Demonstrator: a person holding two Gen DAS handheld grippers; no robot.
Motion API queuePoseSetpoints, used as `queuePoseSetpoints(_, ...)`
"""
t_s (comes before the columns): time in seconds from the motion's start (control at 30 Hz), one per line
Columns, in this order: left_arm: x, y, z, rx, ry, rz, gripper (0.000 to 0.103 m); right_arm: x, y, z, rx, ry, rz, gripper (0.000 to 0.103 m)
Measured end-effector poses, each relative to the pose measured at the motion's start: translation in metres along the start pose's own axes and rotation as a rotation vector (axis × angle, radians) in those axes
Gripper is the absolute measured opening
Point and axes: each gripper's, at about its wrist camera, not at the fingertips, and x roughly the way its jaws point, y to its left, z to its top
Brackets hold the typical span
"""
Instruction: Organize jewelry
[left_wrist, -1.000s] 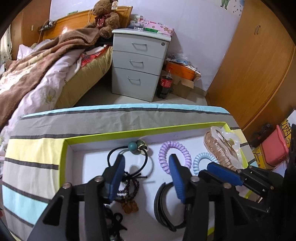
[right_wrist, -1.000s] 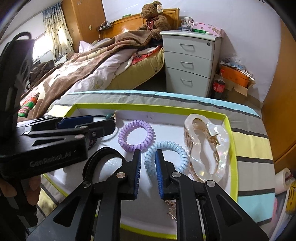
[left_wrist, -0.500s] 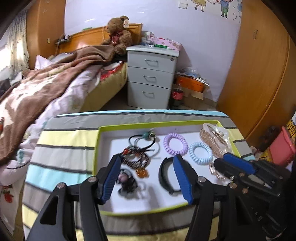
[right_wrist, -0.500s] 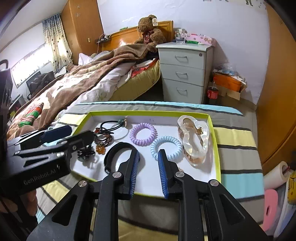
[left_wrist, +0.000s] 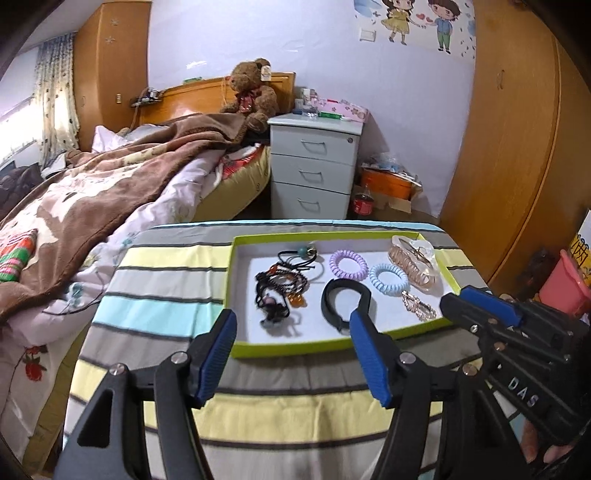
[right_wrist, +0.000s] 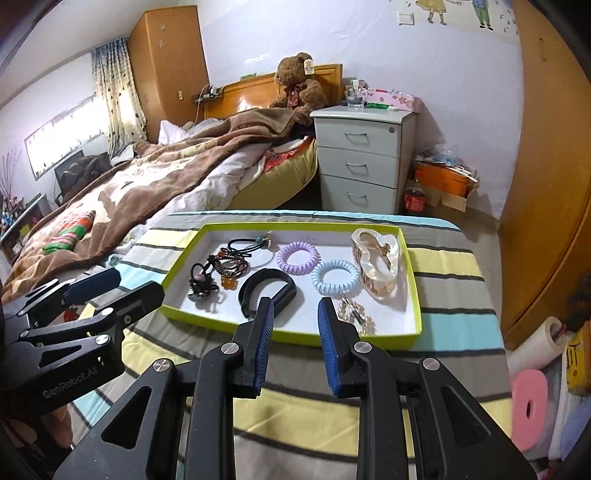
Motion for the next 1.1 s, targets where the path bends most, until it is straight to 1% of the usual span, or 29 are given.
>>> queuePoseSetpoints(0.03, -0.004, 0.0, -0.003, 0.003, -0.003, 0.003, 0.069, -0.004, 0.0, -0.002, 0.005, -0.002, 0.001, 0.026)
queuePoseSetpoints(0.2, -0.02, -0.001, -0.017, 0.008, -0.016, 0.013, 0.07, -0.02, 0.001, -0.014, 0.023, -0.019, 0.003, 0.026)
queuePoseSetpoints(0.27, -0.024, -0.003, -0.024, 0.007, -0.015, 0.017, 0.071, -0.024, 0.0, -0.017, 0.027, -0.023, -0.002, 0.029)
queuePoseSetpoints(0.33, -0.027, -0.007, -0.03, 0.019, -0.011, 0.016, 0.071, -0.027, 0.0, -0.022, 0.031, -0.023, -0.008, 0.049)
queuePoseSetpoints(0.37, -0.028, -0.007, -0.033, 0.02, -0.007, 0.018, 0.071, -0.029, 0.0, -0.025, 0.036, -0.026, -0.005, 0.05)
queuePoseSetpoints(0.57, -0.03, -0.01, -0.045, 0.01, -0.001, 0.028, 0.073, -0.033, -0.001, -0.034, 0.04, -0.023, -0.015, 0.05)
queuePoseSetpoints(0.67, -0.031, -0.011, -0.046, 0.015, -0.002, 0.052, 0.075, -0.035, 0.0, -0.035, 0.04, -0.027, -0.017, 0.05)
queuePoseSetpoints(0.8, -0.036, -0.009, -0.046, 0.001, -0.013, 0.044, 0.076, -0.038, 0.001, -0.036, 0.038, -0.03, -0.016, 0.05)
queuePoseSetpoints(0.93, -0.036, -0.009, -0.046, 0.007, -0.015, 0.064, 0.077, -0.039, 0.001, -0.037, 0.035, -0.03, -0.014, 0.05)
queuePoseSetpoints(1.1, -0.033, -0.008, -0.046, 0.0, 0.002, 0.051, 0.077, -0.038, 0.003, -0.037, 0.033, -0.026, -0.014, 0.05)
